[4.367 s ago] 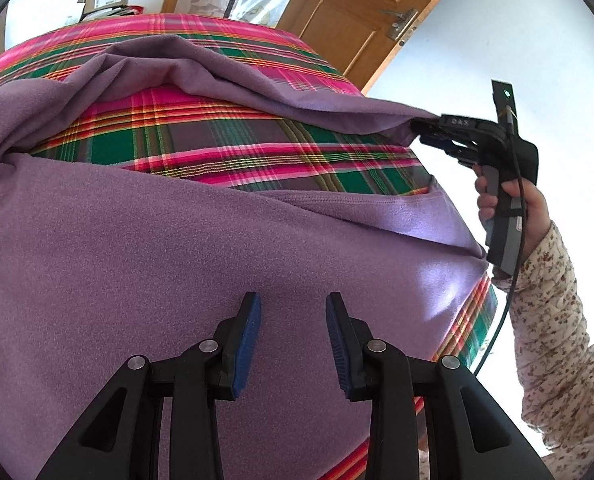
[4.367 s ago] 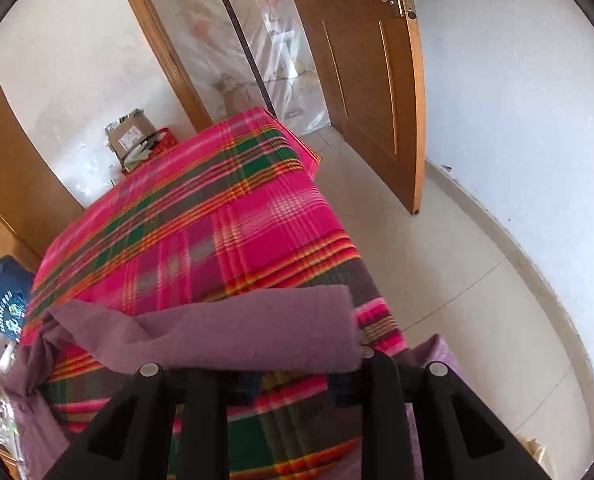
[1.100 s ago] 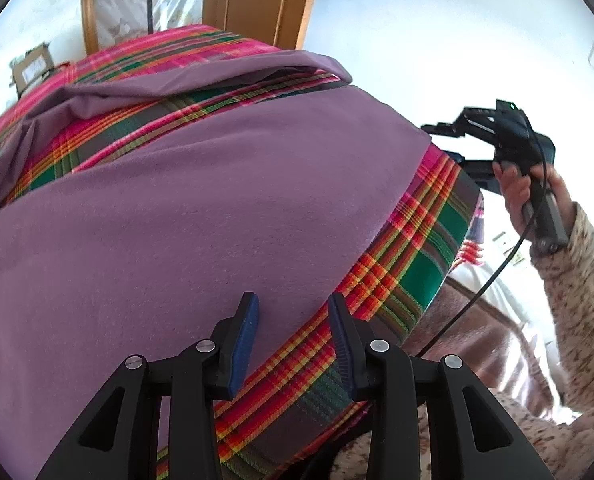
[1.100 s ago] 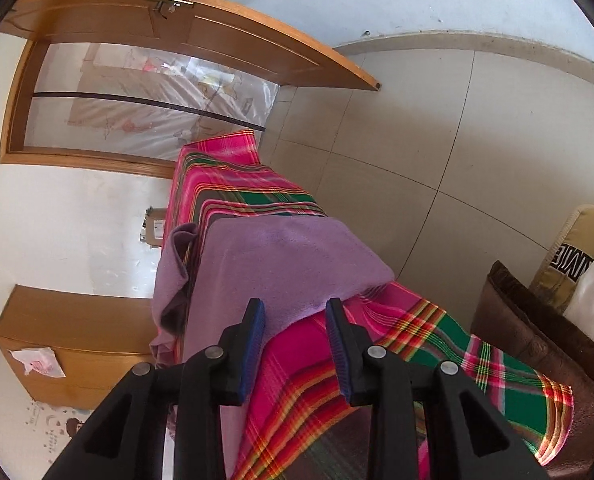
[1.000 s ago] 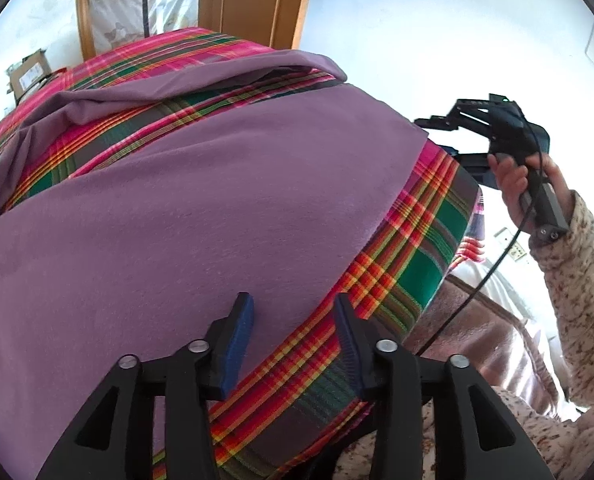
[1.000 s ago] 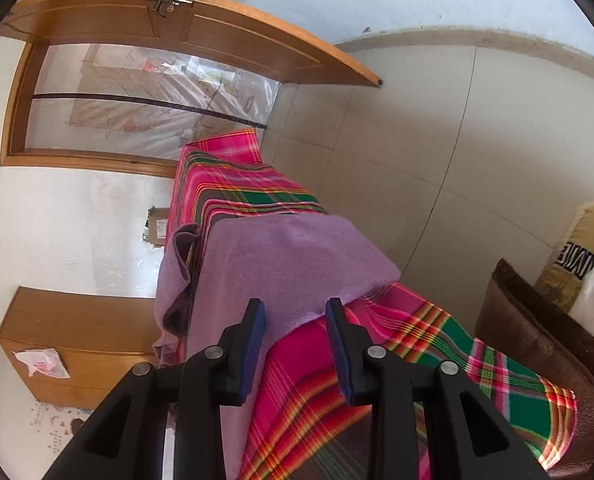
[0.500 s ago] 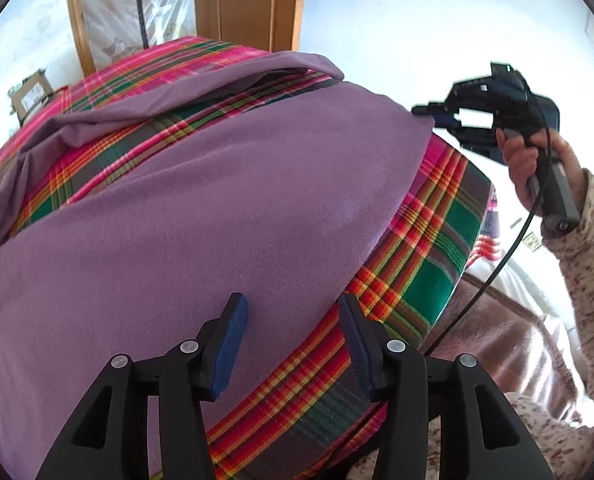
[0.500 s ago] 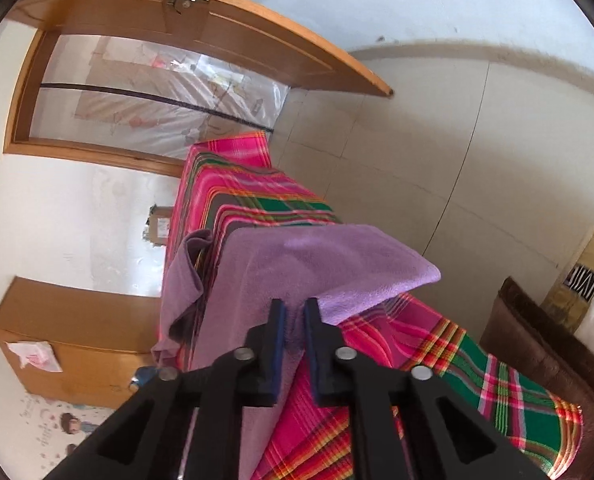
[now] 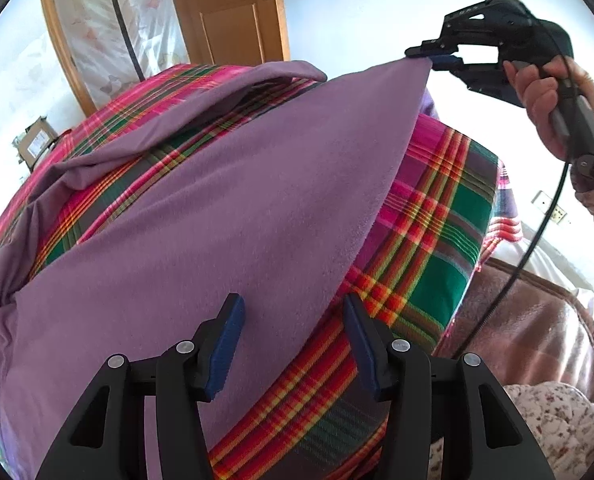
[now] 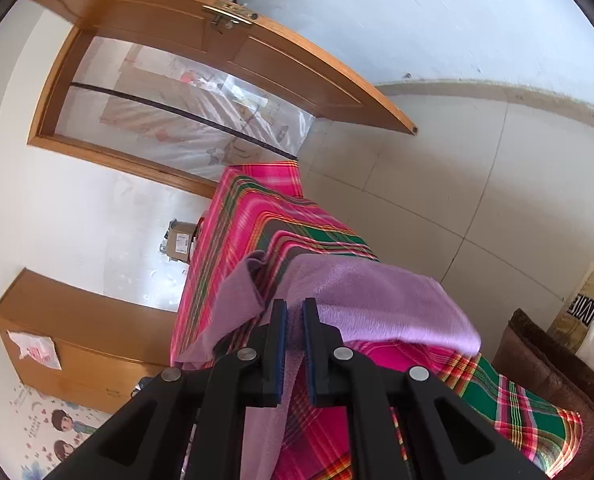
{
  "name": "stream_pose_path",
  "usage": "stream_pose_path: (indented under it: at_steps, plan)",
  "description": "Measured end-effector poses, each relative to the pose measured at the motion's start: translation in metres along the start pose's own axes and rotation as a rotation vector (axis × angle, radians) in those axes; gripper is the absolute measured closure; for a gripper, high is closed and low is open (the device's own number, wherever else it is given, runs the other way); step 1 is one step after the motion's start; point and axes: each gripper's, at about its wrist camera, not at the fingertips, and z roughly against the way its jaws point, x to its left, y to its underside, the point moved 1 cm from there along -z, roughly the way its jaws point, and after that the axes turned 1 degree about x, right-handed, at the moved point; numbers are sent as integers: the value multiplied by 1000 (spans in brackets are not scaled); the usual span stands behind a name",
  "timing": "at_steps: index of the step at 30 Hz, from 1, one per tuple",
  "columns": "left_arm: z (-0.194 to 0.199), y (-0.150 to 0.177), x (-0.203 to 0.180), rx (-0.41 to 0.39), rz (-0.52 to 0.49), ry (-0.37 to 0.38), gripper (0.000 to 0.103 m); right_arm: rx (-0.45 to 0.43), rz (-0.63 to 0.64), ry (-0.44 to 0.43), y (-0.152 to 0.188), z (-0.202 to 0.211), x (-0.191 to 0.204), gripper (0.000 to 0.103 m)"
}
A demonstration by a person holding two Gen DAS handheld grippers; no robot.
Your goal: Fold clothes
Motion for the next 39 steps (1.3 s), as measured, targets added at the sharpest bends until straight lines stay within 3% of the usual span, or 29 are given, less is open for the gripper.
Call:
stream_pose_path:
  at_steps: [6, 10, 13, 20, 28, 30, 34, 39]
  plan:
    - [2, 1, -1, -25, -6, -29, 54, -31, 55, 17, 0, 9, 14, 95]
    - [2, 1, 3, -27, -3, -16, 92, -61, 50, 37, 3, 16, 12, 95]
    - [6, 1, 1, -42, -18, -7, 98, -115, 81, 91, 6, 24, 14, 101]
    - [17, 3, 4, -67, -14, 18, 100, -149, 82, 139, 5, 36, -1, 102]
    - [28, -7, 22, -134, 72, 9, 100, -29, -3, 108, 30, 22, -26, 101]
    - [30, -7, 25, -146, 95, 10, 100, -10, -4, 92, 40, 22, -25, 96]
    - [36, -10, 27, -171, 120, 22, 100, 35, -28, 56, 59, 24, -22, 77]
    - [46, -15, 28, -203, 133, 27, 100, 139, -174, -28, 80, 10, -35, 77]
